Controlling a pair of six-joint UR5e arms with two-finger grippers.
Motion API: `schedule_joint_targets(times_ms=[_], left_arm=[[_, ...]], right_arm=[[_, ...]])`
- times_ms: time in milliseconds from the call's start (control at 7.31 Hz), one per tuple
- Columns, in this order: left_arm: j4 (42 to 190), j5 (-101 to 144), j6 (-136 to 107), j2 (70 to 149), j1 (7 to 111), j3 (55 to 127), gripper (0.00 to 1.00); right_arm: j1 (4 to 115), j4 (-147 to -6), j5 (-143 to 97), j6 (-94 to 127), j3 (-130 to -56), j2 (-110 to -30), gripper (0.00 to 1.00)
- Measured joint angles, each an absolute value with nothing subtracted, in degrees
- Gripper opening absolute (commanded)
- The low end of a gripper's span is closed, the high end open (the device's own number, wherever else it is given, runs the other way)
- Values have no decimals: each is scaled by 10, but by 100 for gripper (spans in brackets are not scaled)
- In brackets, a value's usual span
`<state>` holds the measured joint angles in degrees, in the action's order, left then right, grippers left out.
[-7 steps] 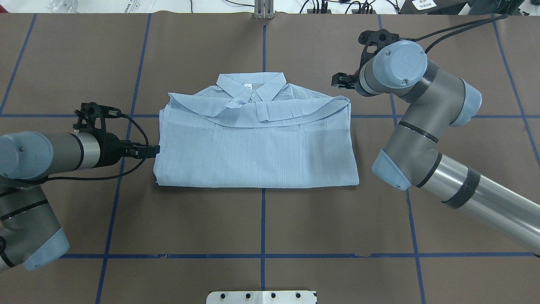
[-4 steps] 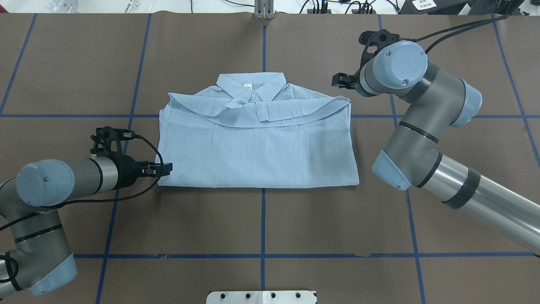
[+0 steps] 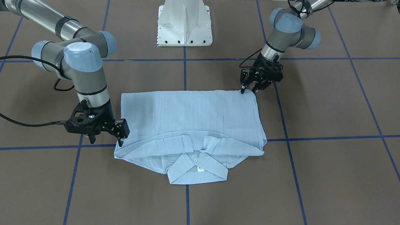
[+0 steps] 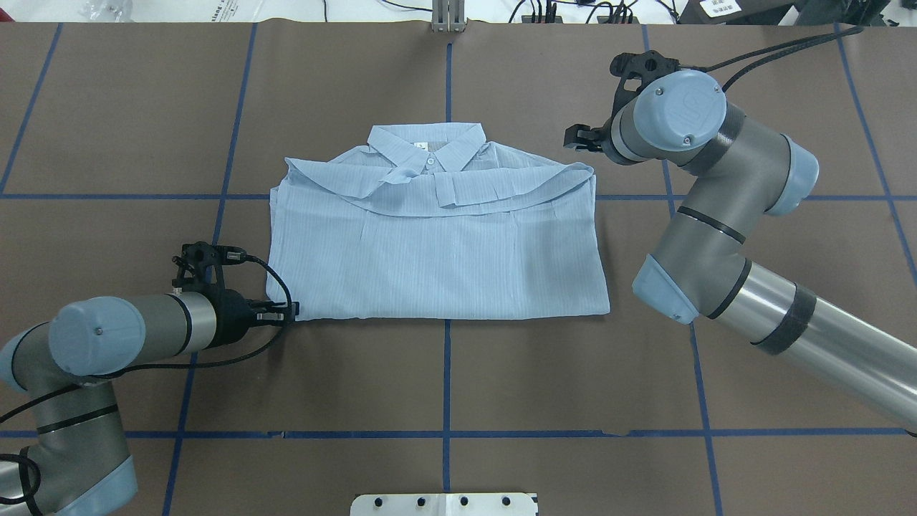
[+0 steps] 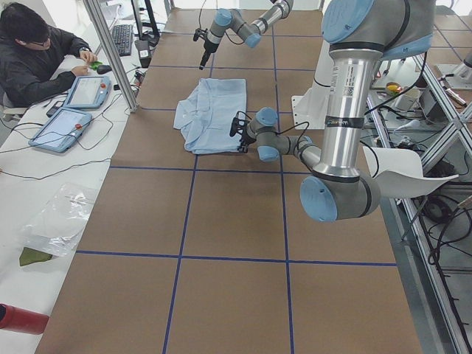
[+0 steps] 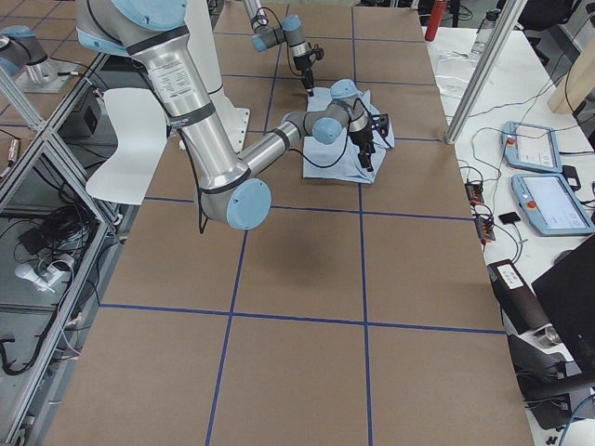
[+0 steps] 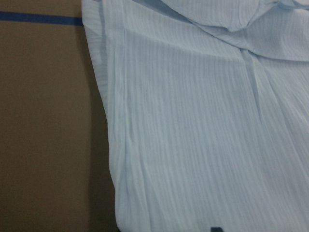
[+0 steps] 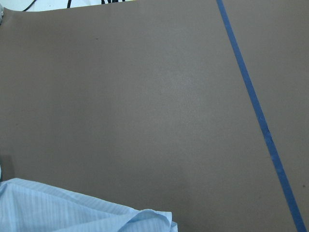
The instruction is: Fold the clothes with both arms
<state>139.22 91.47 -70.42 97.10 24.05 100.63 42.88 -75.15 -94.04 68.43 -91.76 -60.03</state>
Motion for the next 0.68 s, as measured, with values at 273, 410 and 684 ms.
schedule_joint_targets(times_ms=[273, 410, 684], left_arm=[[1392, 915, -703, 968, 238, 1014, 0], [1391, 916, -700, 963, 240, 1026, 0], [1382, 917, -661, 957, 274, 1029, 0]], right_arm=[[429, -751, -940, 684, -918, -600, 100], [428, -751, -940, 686, -918, -600, 100], [427, -751, -940, 688, -920, -600, 100]])
